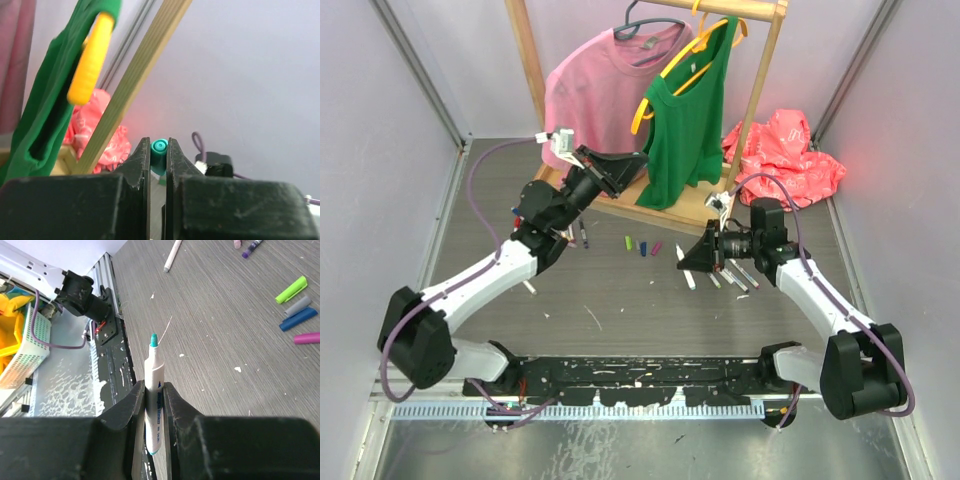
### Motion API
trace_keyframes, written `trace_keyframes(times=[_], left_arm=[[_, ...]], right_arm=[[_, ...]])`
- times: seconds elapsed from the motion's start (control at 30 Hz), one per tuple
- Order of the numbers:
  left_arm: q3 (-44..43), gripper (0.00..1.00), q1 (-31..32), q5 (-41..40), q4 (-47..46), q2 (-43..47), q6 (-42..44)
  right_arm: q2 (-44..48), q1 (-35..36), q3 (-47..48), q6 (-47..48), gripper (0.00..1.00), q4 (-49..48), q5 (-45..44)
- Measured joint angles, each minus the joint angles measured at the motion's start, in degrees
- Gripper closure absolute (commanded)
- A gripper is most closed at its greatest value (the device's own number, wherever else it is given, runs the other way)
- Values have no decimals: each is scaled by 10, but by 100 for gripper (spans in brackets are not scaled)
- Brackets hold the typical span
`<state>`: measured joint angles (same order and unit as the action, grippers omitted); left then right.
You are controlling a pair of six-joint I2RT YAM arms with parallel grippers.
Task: Open the pen caps
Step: Open the pen cap from the pen, then place the pen at the center of the board.
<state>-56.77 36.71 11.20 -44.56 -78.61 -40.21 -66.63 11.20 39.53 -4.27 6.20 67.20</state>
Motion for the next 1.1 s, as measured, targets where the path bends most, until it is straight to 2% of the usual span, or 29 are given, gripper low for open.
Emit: trace_keyframes(times=[0.1,0.23,0.47,0.7,0.87,1.1], left_arm=[[4,100,4,-5,-3,36,12],[49,100,4,-4,1,93,22],[193,100,4,-4,25,172,19],[272,100,4,9,54,167,-18],[278,100,4,30,55,143,-44],[299,100,4,51,54,122,-66]], right_arm=[[0,0,4,32,99,31,-16],[4,-1,26,108,99,101,-81],[20,-54,83,249,99,201,-268],[-44,-105,96,332,99,239,-479],[-94,-136,96,355,99,254,-551],[-175,-136,102,382,94,253,-591]])
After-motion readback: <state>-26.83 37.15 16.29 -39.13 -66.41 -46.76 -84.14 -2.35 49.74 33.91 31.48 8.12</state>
